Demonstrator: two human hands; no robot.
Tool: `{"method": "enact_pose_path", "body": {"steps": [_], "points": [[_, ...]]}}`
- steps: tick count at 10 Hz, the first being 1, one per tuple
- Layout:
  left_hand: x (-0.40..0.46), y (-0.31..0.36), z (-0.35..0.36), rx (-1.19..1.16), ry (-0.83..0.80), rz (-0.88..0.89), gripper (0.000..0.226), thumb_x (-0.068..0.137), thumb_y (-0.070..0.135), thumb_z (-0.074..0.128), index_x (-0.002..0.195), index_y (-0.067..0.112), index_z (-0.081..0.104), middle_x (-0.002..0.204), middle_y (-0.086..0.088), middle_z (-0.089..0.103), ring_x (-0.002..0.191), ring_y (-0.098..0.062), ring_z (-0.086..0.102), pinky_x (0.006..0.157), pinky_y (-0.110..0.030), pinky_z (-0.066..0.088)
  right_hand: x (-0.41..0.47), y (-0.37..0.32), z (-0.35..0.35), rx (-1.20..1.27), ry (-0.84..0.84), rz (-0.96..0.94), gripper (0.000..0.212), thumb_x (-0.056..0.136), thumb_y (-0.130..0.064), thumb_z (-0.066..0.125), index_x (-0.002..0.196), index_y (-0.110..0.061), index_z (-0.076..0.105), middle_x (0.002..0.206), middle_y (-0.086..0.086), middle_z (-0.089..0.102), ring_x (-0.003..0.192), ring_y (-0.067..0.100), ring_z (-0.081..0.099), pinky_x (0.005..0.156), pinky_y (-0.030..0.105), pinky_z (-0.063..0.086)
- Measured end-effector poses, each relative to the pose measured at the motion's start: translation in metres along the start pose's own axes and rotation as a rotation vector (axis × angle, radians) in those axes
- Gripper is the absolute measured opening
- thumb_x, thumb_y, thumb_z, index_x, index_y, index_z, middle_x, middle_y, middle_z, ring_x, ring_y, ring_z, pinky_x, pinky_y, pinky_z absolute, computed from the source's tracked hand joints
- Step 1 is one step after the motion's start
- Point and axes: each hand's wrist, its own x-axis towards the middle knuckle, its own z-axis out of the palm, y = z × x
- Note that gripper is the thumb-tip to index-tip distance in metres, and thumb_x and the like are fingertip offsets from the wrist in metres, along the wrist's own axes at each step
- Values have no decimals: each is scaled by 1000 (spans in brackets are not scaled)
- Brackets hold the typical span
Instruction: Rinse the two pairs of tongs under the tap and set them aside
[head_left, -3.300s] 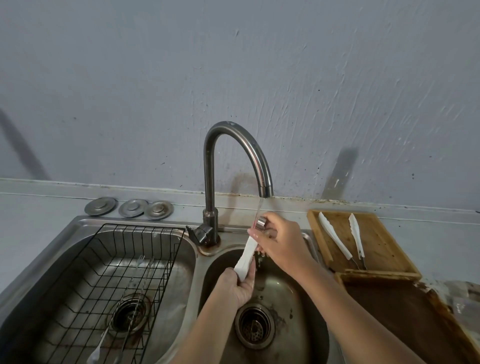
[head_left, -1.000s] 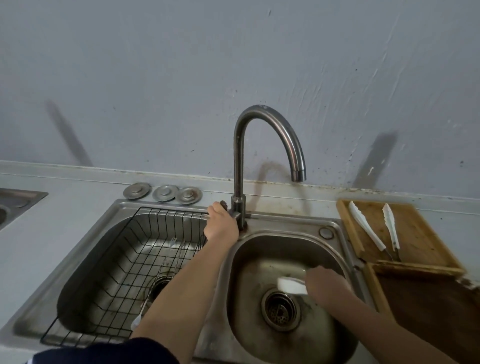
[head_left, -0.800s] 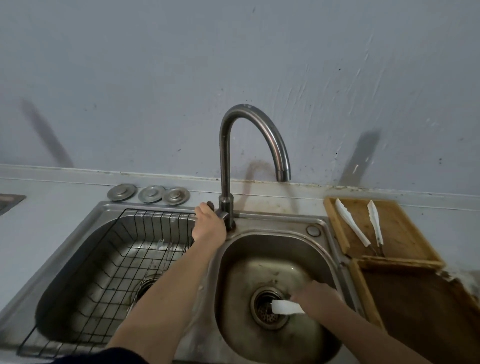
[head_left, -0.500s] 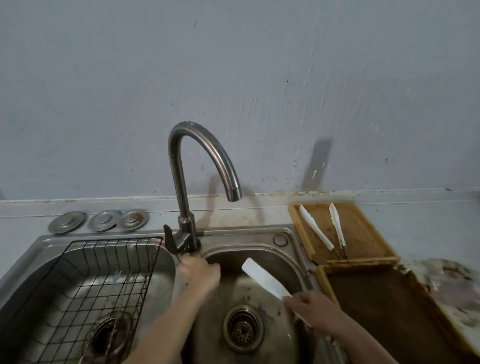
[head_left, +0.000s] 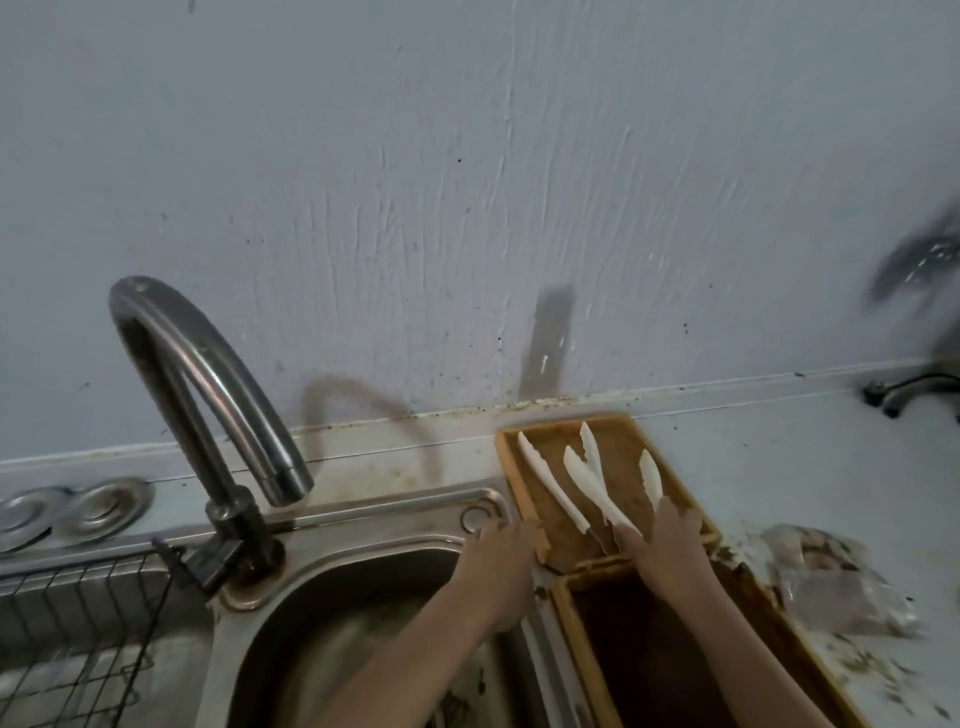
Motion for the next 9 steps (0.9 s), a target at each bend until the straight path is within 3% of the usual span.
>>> {"method": "enact_pose_path", "body": {"steps": [1, 2, 4, 6, 7, 8, 9], "points": [[9, -3, 8, 106, -65, -14, 72, 83, 8, 59, 144, 22, 25, 147, -11, 39, 142, -30, 24, 114, -49, 25, 12, -1, 8, -9, -10, -14, 66, 90, -26, 56, 142, -4, 21, 140, 20, 27, 106, 28, 54, 81, 30, 47], [12, -6, 14, 93, -12, 0, 71, 85, 9, 58, 146, 26, 24, 148, -6, 39, 144, -26, 23, 116, -46, 19, 25, -1, 17, -24, -1, -66, 65, 91, -29, 54, 142, -6, 21, 138, 19, 31, 110, 28, 54, 84, 30, 47], [13, -9, 11, 76, -45, 51, 74, 86, 5, 55, 149, 23, 19, 149, -5, 39, 143, -24, 24, 117, -46, 22, 42, -1, 35, 55, 25, -92, 65, 90, -31, 56, 141, -5, 27, 139, 18, 35, 122, 30, 46, 97, 38, 43], [10, -15, 6, -26, -99, 40, 75, 89, 6, 51, 150, 25, 11, 146, -11, 41, 141, -29, 26, 114, -47, 27, 36, 4, 38, -19, 45, -152, 58, 90, -32, 55, 137, -6, 34, 129, 16, 53, 117, 30, 52, 96, 39, 45], [2, -16, -3, -194, -43, 29, 73, 91, 15, 48, 148, 35, 7, 135, -7, 53, 128, -27, 45, 105, -48, 40, 21, 6, 32, -11, 54, -211, 54, 90, -29, 55, 136, -6, 36, 125, 14, 55, 112, 27, 54, 93, 37, 47], [-4, -21, -17, -418, -69, -21, 76, 94, 20, 48, 148, 36, -3, 127, -4, 59, 115, -17, 58, 98, -36, 49, 9, 10, 34, -11, 63, -311, 47, 89, -26, 56, 131, -11, 43, 117, 6, 58, 102, 18, 56, 85, 28, 48], [-29, -22, -37, -528, -92, -67, 72, 96, 24, 47, 150, 29, -1, 115, -7, 66, 100, -12, 62, 77, -16, 48, -13, 11, 35, 34, 21, -364, 47, 90, -25, 56, 133, -16, 43, 132, 2, 52, 120, 16, 50, 100, 32, 42]]}}
